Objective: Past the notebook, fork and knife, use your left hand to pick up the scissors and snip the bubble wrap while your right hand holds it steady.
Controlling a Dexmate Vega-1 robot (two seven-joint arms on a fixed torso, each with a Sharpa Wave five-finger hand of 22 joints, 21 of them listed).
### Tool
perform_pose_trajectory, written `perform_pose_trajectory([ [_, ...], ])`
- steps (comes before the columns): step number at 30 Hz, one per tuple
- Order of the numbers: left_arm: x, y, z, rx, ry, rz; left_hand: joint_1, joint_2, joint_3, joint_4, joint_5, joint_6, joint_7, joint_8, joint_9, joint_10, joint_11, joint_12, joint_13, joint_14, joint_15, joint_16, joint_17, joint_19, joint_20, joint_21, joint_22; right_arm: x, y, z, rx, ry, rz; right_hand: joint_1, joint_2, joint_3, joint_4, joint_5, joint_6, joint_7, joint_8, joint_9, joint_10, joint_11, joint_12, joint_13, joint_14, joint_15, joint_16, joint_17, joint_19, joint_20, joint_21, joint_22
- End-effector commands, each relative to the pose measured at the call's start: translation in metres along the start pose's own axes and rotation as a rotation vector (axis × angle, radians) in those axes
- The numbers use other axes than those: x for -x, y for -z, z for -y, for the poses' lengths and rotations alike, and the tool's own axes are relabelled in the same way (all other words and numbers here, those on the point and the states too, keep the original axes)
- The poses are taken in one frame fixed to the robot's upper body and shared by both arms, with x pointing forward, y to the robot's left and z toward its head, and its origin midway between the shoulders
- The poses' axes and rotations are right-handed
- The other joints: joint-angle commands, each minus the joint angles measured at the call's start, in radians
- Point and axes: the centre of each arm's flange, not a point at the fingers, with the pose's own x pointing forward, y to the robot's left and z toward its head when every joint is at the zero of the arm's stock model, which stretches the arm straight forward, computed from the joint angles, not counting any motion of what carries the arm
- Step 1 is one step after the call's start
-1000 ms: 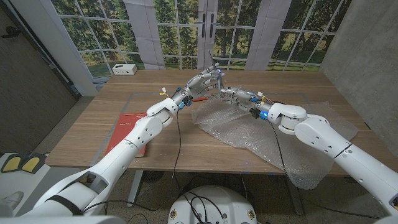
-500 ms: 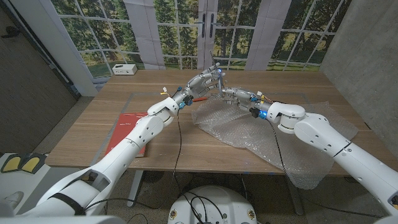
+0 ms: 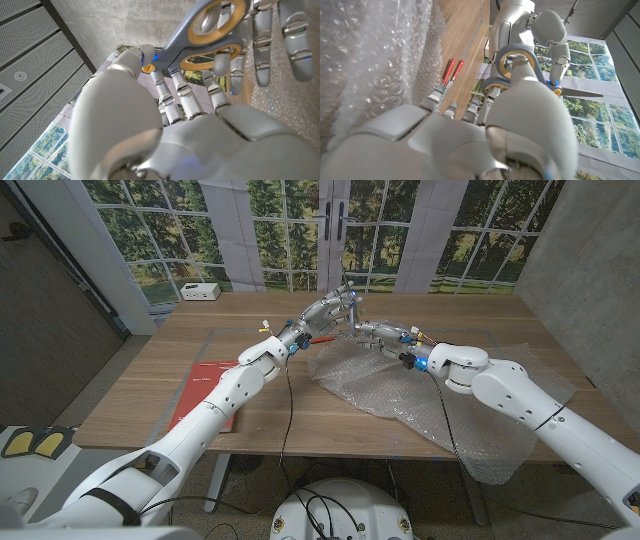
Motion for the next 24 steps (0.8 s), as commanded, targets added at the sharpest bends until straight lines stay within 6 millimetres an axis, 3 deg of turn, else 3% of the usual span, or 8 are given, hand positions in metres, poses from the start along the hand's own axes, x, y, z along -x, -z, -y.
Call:
perform_pose_trajectory([
  [1, -0.0007, 0.0080, -0.0002, 0.029, -0.004, -0.018, 0.007, 0.010, 0.003, 0.005, 0.000, -0.002, -0.004, 0.002, 0.004, 0.019, -0.024, 0.117, 0.003, -0.002, -0.075, 0.001, 0.001, 0.002, -0.007, 0.002, 0.003, 0.0004, 0.0006, -0.0010, -0.002, 0.018, -0.015, 0.003, -0.004, -0.005, -0.004, 0.006, 0.009, 0.003, -0.001, 0.002, 0.003, 0.010, -0.001, 0.002, -0.001, -0.058, 0.000, 0.002, 0.002, 0.006, -0.004, 0.002],
  [6, -0.0016, 0.0092, 0.0005, 0.029, -0.001, -0.016, 0.010, 0.013, 0.003, 0.005, -0.001, -0.003, -0.004, 0.001, 0.004, 0.021, -0.024, 0.118, 0.004, -0.002, -0.078, 0.002, 0.002, 0.001, -0.012, 0.001, 0.003, 0.0010, -0.0008, -0.0013, -0.006, 0.000, -0.009, 0.000, -0.005, -0.010, -0.001, 0.006, -0.001, 0.006, -0.007, 0.003, -0.017, 0.018, -0.012, 0.002, -0.006, -0.052, -0.004, 0.003, -0.002, 0.007, -0.006, 0.002],
  [9, -0.0034, 0.0102, 0.0019, 0.030, 0.004, -0.013, 0.015, 0.015, 0.003, 0.003, -0.003, -0.003, -0.003, 0.002, 0.004, 0.019, -0.024, 0.119, 0.008, -0.024, -0.097, -0.006, 0.002, 0.002, -0.015, 0.002, 0.003, 0.0016, -0.0005, -0.0012, -0.006, -0.018, -0.004, 0.005, 0.005, -0.011, -0.001, 0.006, -0.004, -0.015, -0.011, 0.004, -0.050, -0.013, -0.026, 0.002, -0.025, -0.064, -0.013, 0.003, -0.022, 0.010, -0.011, 0.002],
  [13, -0.0048, 0.0098, 0.0035, 0.019, 0.006, -0.007, 0.017, 0.012, 0.006, 0.001, -0.003, -0.004, -0.004, 0.002, 0.004, 0.018, -0.025, 0.116, 0.004, -0.031, -0.095, -0.007, -0.001, 0.018, -0.036, 0.008, 0.003, 0.0025, 0.0003, -0.0005, -0.004, -0.025, -0.022, 0.006, 0.008, -0.013, 0.000, 0.006, -0.005, -0.020, -0.013, 0.005, -0.070, -0.007, -0.034, 0.001, -0.044, -0.064, -0.021, 0.003, -0.043, 0.012, -0.016, 0.002],
  [15, -0.0058, 0.0091, 0.0047, 0.012, 0.009, -0.004, 0.017, 0.011, 0.006, 0.001, -0.002, -0.003, -0.003, 0.002, 0.004, 0.017, -0.025, 0.116, 0.006, -0.030, -0.094, -0.007, -0.002, 0.018, -0.037, 0.008, 0.003, 0.0024, 0.0012, -0.0003, -0.013, -0.055, -0.027, 0.006, 0.010, -0.016, 0.001, 0.006, -0.017, -0.021, -0.020, 0.005, -0.091, 0.024, -0.038, 0.001, -0.058, -0.049, -0.025, 0.003, -0.052, 0.015, -0.014, 0.002],
  [19, -0.0064, 0.0083, 0.0060, -0.010, 0.016, 0.000, 0.019, 0.012, 0.005, 0.001, -0.004, -0.004, -0.003, 0.002, 0.004, 0.014, -0.023, 0.116, 0.008, -0.031, -0.096, -0.006, -0.001, 0.018, -0.040, 0.008, 0.003, 0.0023, 0.0024, -0.0006, -0.012, -0.087, -0.041, 0.005, 0.016, -0.019, 0.003, 0.005, -0.041, -0.020, -0.028, 0.005, -0.115, 0.063, -0.040, 0.001, -0.072, -0.017, -0.027, 0.004, -0.069, 0.029, -0.014, 0.002],
  [20, -0.0062, 0.0083, 0.0062, -0.011, 0.014, 0.001, 0.021, 0.013, 0.005, 0.000, -0.005, -0.004, -0.003, 0.002, 0.004, 0.013, -0.024, 0.115, 0.008, -0.033, -0.096, -0.006, 0.000, 0.018, -0.041, 0.008, 0.003, 0.0029, 0.0027, -0.0009, -0.025, -0.085, -0.041, 0.006, 0.017, -0.020, 0.004, 0.005, -0.046, -0.021, -0.029, 0.005, -0.120, 0.088, -0.039, 0.000, -0.074, -0.013, -0.027, 0.004, -0.072, 0.033, -0.013, 0.002],
  [24, -0.0049, 0.0059, 0.0060, -0.041, 0.010, 0.012, 0.024, 0.014, 0.005, -0.001, -0.006, -0.006, -0.003, 0.001, 0.004, 0.011, -0.024, 0.116, 0.011, -0.036, -0.098, -0.006, 0.000, 0.016, -0.042, 0.007, 0.003, 0.0037, 0.0026, -0.0008, -0.023, -0.098, -0.051, 0.005, 0.020, -0.023, 0.005, 0.003, -0.061, -0.009, -0.032, 0.005, -0.136, 0.104, -0.039, 0.000, -0.074, 0.018, -0.025, 0.004, -0.075, 0.051, -0.011, 0.003],
])
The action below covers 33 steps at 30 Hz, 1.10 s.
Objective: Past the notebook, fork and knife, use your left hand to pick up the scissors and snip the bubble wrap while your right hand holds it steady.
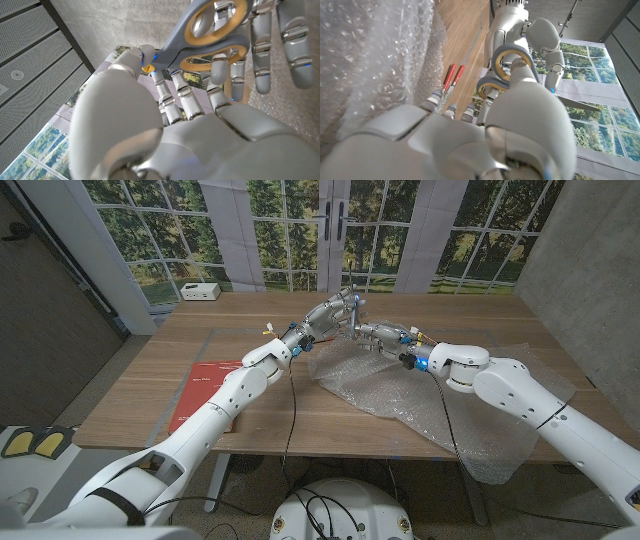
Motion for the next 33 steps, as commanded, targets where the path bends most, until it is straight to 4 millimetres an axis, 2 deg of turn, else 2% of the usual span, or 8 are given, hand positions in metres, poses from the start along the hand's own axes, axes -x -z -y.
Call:
perform_pose_trajectory([
  [1, -0.0004, -0.0036, 0.0025, -0.054, 0.006, 0.020, 0.017, 0.004, 0.004, -0.002, 0.001, -0.003, 0.001, 0.001, 0.004, 0.017, -0.020, 0.115, 0.009, -0.010, -0.107, -0.002, 0.002, 0.003, -0.008, 0.007, 0.003, 0.0018, 0.0023, -0.0004, -0.010, -0.055, -0.025, 0.001, 0.008, -0.010, -0.001, 0.003, -0.024, 0.014, -0.006, 0.006, -0.012, 0.022, 0.002, 0.003, -0.074, 0.031, -0.001, 0.002, -0.004, 0.018, 0.003, 0.003],
  [4, -0.0002, -0.0049, 0.0028, -0.071, 0.009, 0.023, 0.020, 0.005, 0.003, -0.003, -0.001, -0.004, 0.000, 0.001, 0.004, 0.021, -0.017, 0.115, 0.006, -0.011, -0.107, -0.001, 0.002, 0.003, -0.009, 0.007, 0.003, 0.0024, 0.0023, -0.0005, -0.017, -0.059, -0.030, 0.005, 0.018, -0.011, -0.001, 0.000, -0.021, 0.013, 0.006, 0.014, 0.038, 0.105, 0.022, 0.001, -0.050, 0.099, 0.009, 0.002, -0.003, 0.026, 0.006, 0.003],
  [7, -0.0001, -0.0047, 0.0027, -0.069, 0.007, 0.025, 0.022, 0.006, 0.001, -0.003, -0.003, -0.005, 0.000, 0.001, 0.004, 0.022, -0.018, 0.116, 0.008, -0.011, -0.107, 0.001, 0.004, 0.003, -0.011, 0.006, 0.003, 0.0028, 0.0024, -0.0002, -0.019, -0.067, -0.034, 0.013, 0.022, -0.014, -0.006, -0.004, -0.010, 0.010, 0.020, 0.027, 0.132, 0.146, 0.048, 0.000, -0.008, 0.144, 0.020, 0.001, 0.014, 0.031, 0.011, 0.002],
  [9, 0.0001, -0.0044, 0.0028, -0.068, 0.011, 0.026, 0.024, 0.009, 0.001, -0.002, -0.004, -0.005, 0.000, 0.001, 0.004, 0.023, -0.017, 0.116, 0.007, -0.012, -0.110, 0.002, 0.004, 0.003, -0.011, 0.006, 0.003, 0.0030, 0.0022, -0.0002, -0.009, -0.067, -0.039, 0.020, 0.026, -0.013, -0.009, -0.006, 0.005, -0.005, 0.029, 0.034, 0.174, 0.148, 0.056, 0.000, 0.011, 0.157, 0.023, -0.001, 0.028, 0.032, 0.013, 0.002],
  [11, 0.0000, -0.0040, 0.0031, -0.068, 0.013, 0.025, 0.027, 0.011, 0.002, -0.003, -0.004, -0.006, 0.000, 0.001, 0.004, 0.021, -0.014, 0.116, 0.009, -0.011, -0.113, 0.003, 0.004, 0.004, -0.012, 0.007, 0.002, 0.0030, 0.0023, -0.0003, -0.014, -0.071, -0.045, 0.033, 0.032, -0.010, -0.015, -0.009, 0.009, -0.008, 0.035, 0.046, 0.253, 0.138, 0.072, 0.000, 0.048, 0.161, 0.031, -0.002, 0.046, 0.035, 0.014, 0.001],
  [18, 0.0009, -0.0041, 0.0036, -0.066, 0.018, 0.030, 0.027, 0.012, 0.002, -0.001, -0.006, -0.006, -0.001, 0.001, 0.004, 0.024, -0.012, 0.117, 0.009, -0.010, -0.112, 0.004, 0.004, 0.004, -0.013, 0.007, 0.002, 0.0040, 0.0020, -0.0009, -0.006, -0.055, -0.055, 0.049, 0.043, -0.007, -0.019, -0.017, -0.019, -0.038, 0.040, 0.079, 0.382, 0.078, 0.095, 0.003, 0.109, 0.133, 0.038, -0.003, 0.079, 0.039, 0.013, 0.000],
  [27, 0.0027, -0.0052, 0.0024, -0.072, 0.024, 0.037, 0.031, 0.014, 0.001, -0.001, -0.008, -0.007, -0.002, 0.001, 0.004, 0.024, -0.016, 0.118, 0.010, -0.012, -0.114, 0.004, 0.004, 0.004, -0.013, 0.006, 0.002, 0.0048, -0.0002, -0.0011, 0.019, -0.048, -0.067, 0.053, 0.050, -0.008, -0.018, -0.025, -0.044, -0.041, 0.051, 0.117, 0.478, -0.007, 0.116, 0.021, 0.169, 0.116, 0.043, -0.003, 0.118, 0.021, 0.015, 0.001],
  [33, 0.0031, -0.0054, 0.0017, -0.069, 0.027, 0.043, 0.033, 0.015, 0.000, -0.001, -0.010, -0.008, -0.004, 0.001, 0.004, 0.022, -0.016, 0.118, 0.011, -0.015, -0.117, 0.003, 0.004, 0.002, -0.013, 0.005, 0.002, 0.0053, -0.0015, -0.0011, 0.024, -0.047, -0.065, 0.048, 0.048, -0.012, -0.016, -0.028, -0.012, -0.027, 0.074, 0.138, 0.506, -0.021, 0.125, 0.036, 0.198, 0.112, 0.045, -0.002, 0.134, 0.020, 0.015, 0.002],
])
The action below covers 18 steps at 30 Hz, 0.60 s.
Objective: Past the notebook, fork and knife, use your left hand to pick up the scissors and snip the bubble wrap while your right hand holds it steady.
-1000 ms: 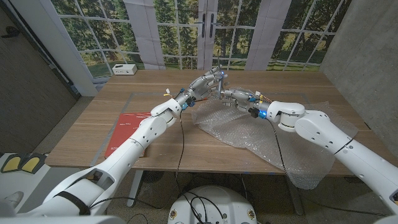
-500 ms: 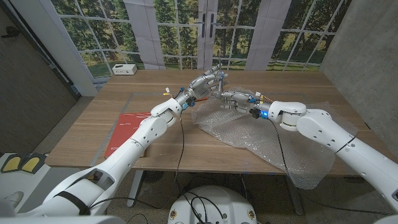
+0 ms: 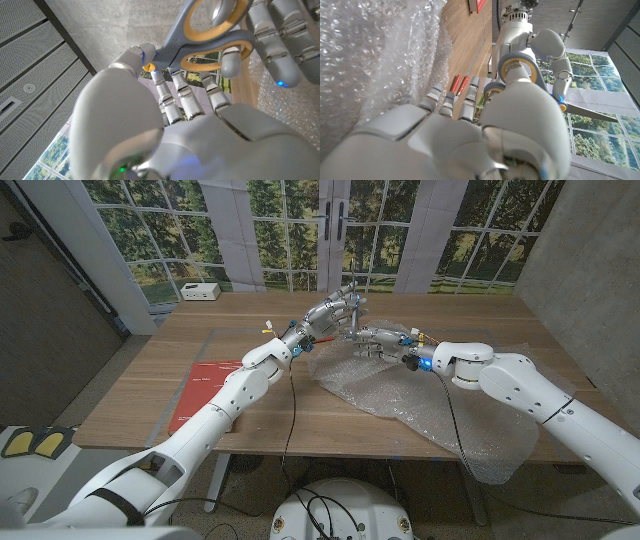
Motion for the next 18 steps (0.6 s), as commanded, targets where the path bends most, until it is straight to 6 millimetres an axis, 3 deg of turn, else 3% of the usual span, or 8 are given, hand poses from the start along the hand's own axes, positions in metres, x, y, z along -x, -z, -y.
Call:
perform_pose_trajectory([
  [1, 0.002, -0.001, -0.002, -0.003, 0.006, 0.011, 0.018, 0.022, 0.002, 0.001, -0.001, -0.004, -0.001, 0.001, 0.004, 0.018, -0.020, 0.071, 0.005, -0.005, -0.117, 0.003, 0.004, 0.002, -0.002, 0.006, 0.002, 0.002, -0.002, 0.000, 0.017, 0.013, -0.011, 0.001, 0.002, -0.009, -0.003, -0.003, 0.016, 0.002, 0.015, 0.023, 0.052, -0.027, 0.021, 0.018, 0.042, -0.010, 0.009, 0.001, 0.032, -0.003, 0.005, 0.002],
  [7, 0.003, -0.001, -0.003, -0.001, 0.007, 0.017, 0.022, 0.024, 0.000, 0.001, -0.004, -0.006, -0.003, 0.001, 0.004, 0.018, -0.020, 0.072, 0.006, -0.008, -0.122, 0.003, 0.005, 0.000, -0.001, 0.005, 0.002, 0.003, -0.004, -0.001, 0.020, 0.021, -0.014, 0.002, 0.007, -0.010, -0.004, -0.006, -0.011, 0.004, 0.019, 0.051, 0.104, -0.075, 0.046, 0.051, 0.098, -0.054, 0.018, 0.004, 0.079, -0.023, 0.012, 0.004],
  [12, 0.005, -0.003, -0.003, -0.004, 0.005, 0.024, 0.021, 0.024, -0.001, 0.003, -0.006, -0.005, -0.003, 0.001, 0.004, 0.018, -0.022, 0.072, 0.005, -0.007, -0.121, 0.004, 0.005, 0.000, 0.000, 0.005, 0.002, 0.005, -0.008, -0.002, 0.033, 0.014, -0.009, -0.001, 0.010, -0.011, -0.002, -0.010, -0.014, 0.002, 0.029, 0.071, 0.145, -0.071, 0.073, 0.083, 0.135, -0.069, 0.027, 0.009, 0.124, -0.015, 0.018, 0.005],
  [16, 0.006, -0.005, -0.002, -0.008, 0.006, 0.030, 0.028, 0.027, 0.000, 0.000, -0.008, -0.006, -0.003, 0.001, 0.004, 0.020, -0.020, 0.071, 0.003, -0.007, -0.122, 0.005, 0.005, -0.001, 0.000, 0.004, 0.002, 0.006, -0.011, -0.004, 0.024, 0.005, -0.015, -0.015, 0.006, -0.018, 0.003, -0.013, -0.019, 0.009, 0.033, 0.084, 0.148, -0.066, 0.081, 0.102, 0.146, -0.058, 0.028, 0.011, 0.147, -0.001, 0.021, 0.006],
  [18, 0.007, -0.005, -0.002, -0.009, 0.007, 0.031, 0.027, 0.027, -0.001, 0.001, -0.008, -0.005, -0.003, 0.001, 0.004, 0.018, -0.019, 0.071, 0.004, -0.006, -0.122, 0.005, 0.005, -0.001, 0.000, 0.004, 0.002, 0.007, -0.014, -0.005, 0.038, -0.001, -0.014, -0.019, 0.006, -0.020, 0.004, -0.014, -0.018, 0.013, 0.040, 0.100, 0.151, -0.068, 0.094, 0.123, 0.171, -0.058, 0.035, 0.014, 0.183, -0.004, 0.028, 0.007],
])
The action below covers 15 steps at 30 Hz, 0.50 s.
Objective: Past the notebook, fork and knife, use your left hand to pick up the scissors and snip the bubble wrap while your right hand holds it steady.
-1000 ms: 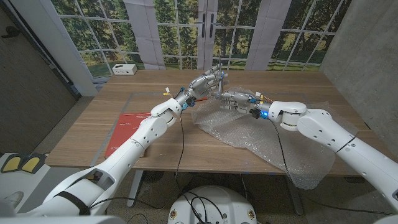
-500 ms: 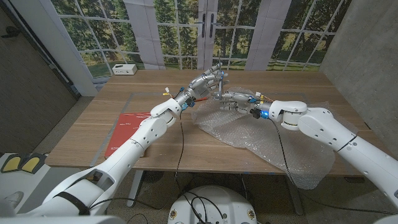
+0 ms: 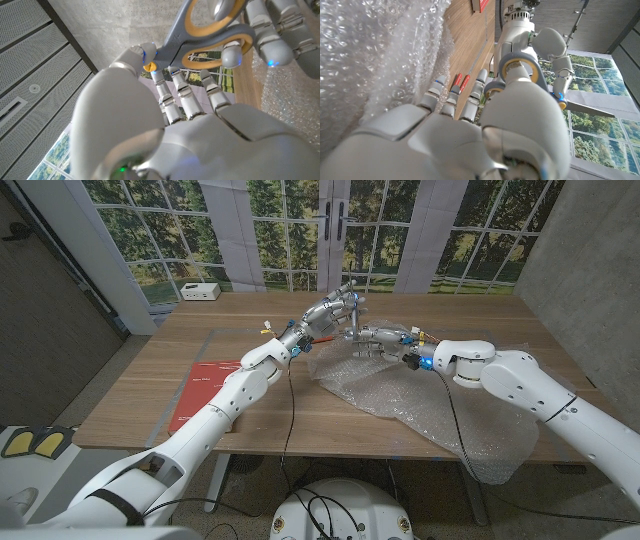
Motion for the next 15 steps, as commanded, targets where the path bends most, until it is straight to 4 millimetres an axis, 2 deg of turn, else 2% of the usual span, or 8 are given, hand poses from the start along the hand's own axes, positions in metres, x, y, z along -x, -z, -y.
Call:
perform_pose_trajectory([
  [1, 0.0028, -0.0032, 0.0006, -0.006, 0.002, 0.014, 0.017, 0.024, 0.001, 0.003, -0.005, -0.005, -0.003, 0.001, 0.004, 0.019, -0.020, 0.072, 0.004, -0.003, -0.126, 0.005, 0.005, -0.001, 0.000, 0.004, 0.002, 0.0036, -0.0088, -0.0026, 0.014, -0.013, -0.001, -0.012, 0.000, -0.007, -0.001, -0.006, -0.007, 0.003, 0.014, 0.026, 0.008, 0.004, 0.021, 0.035, 0.041, -0.002, 0.013, 0.007, 0.055, -0.001, 0.014, 0.005],
  [5, 0.0032, -0.0033, 0.0014, -0.006, 0.002, 0.015, 0.016, 0.024, 0.001, 0.004, -0.005, -0.005, -0.003, 0.002, 0.004, 0.018, -0.020, 0.072, 0.004, -0.003, -0.127, 0.004, 0.005, -0.002, 0.000, 0.004, 0.002, 0.0055, -0.0120, -0.0040, 0.015, -0.029, 0.000, -0.013, 0.005, -0.006, -0.002, -0.006, -0.015, 0.001, 0.018, 0.050, 0.005, 0.003, 0.045, 0.071, 0.077, -0.032, 0.024, 0.014, 0.119, 0.024, 0.030, 0.010],
  [6, 0.0033, -0.0033, 0.0016, -0.006, 0.001, 0.015, 0.016, 0.024, 0.000, 0.004, -0.006, -0.005, -0.003, 0.002, 0.004, 0.018, -0.020, 0.072, 0.005, -0.003, -0.128, 0.005, 0.005, -0.003, 0.000, 0.004, 0.002, 0.0060, -0.0123, -0.0042, 0.005, -0.029, -0.003, -0.012, 0.010, -0.004, -0.002, -0.005, -0.016, 0.002, 0.021, 0.058, -0.002, 0.002, 0.052, 0.085, 0.082, -0.060, 0.026, 0.019, 0.127, 0.035, 0.030, 0.012],
  [7, 0.0033, -0.0033, 0.0017, -0.005, 0.002, 0.016, 0.015, 0.023, -0.001, 0.005, -0.006, -0.005, -0.003, 0.002, 0.004, 0.019, -0.021, 0.072, 0.004, -0.003, -0.128, 0.005, 0.005, -0.003, 0.000, 0.003, 0.002, 0.0064, -0.0128, -0.0044, 0.015, -0.031, -0.002, -0.013, 0.013, -0.003, -0.002, -0.006, -0.016, 0.001, 0.022, 0.062, -0.002, 0.000, 0.058, 0.092, 0.089, -0.066, 0.030, 0.022, 0.132, 0.038, 0.031, 0.013],
  [11, 0.0038, -0.0033, 0.0023, -0.008, -0.002, 0.013, 0.016, 0.025, 0.000, 0.005, -0.007, -0.005, -0.004, 0.002, 0.004, 0.020, -0.021, 0.072, 0.003, -0.004, -0.130, 0.005, 0.005, -0.005, 0.001, 0.003, 0.002, 0.0080, -0.0134, -0.0045, 0.004, -0.041, -0.002, -0.012, 0.017, -0.002, -0.003, -0.006, -0.007, 0.003, 0.031, 0.074, -0.003, -0.002, 0.074, 0.111, 0.099, -0.071, 0.035, 0.031, 0.135, 0.042, 0.029, 0.014],
  [13, 0.0043, -0.0035, 0.0023, -0.009, -0.001, 0.013, 0.016, 0.025, -0.001, 0.005, -0.007, -0.005, -0.003, 0.002, 0.004, 0.019, -0.022, 0.071, 0.002, -0.004, -0.130, 0.005, 0.005, -0.005, 0.001, 0.003, 0.002, 0.0085, -0.0135, -0.0047, 0.001, -0.047, -0.003, -0.009, 0.013, -0.002, -0.007, -0.008, 0.001, 0.006, 0.044, 0.091, -0.041, -0.001, 0.082, 0.138, 0.095, -0.060, 0.036, 0.042, 0.139, 0.045, 0.027, 0.016],
  [15, 0.0048, -0.0037, 0.0021, -0.009, -0.003, 0.011, 0.016, 0.025, -0.001, 0.005, -0.008, -0.005, -0.004, 0.002, 0.004, 0.019, -0.022, 0.071, 0.002, -0.003, -0.131, 0.006, 0.005, -0.005, 0.000, 0.003, 0.002, 0.0092, -0.0141, -0.0052, -0.010, -0.053, -0.007, -0.007, 0.011, -0.002, -0.010, -0.009, 0.026, 0.014, 0.067, 0.113, -0.087, 0.014, 0.089, 0.167, 0.085, -0.055, 0.034, 0.054, 0.139, 0.048, 0.023, 0.017],
])
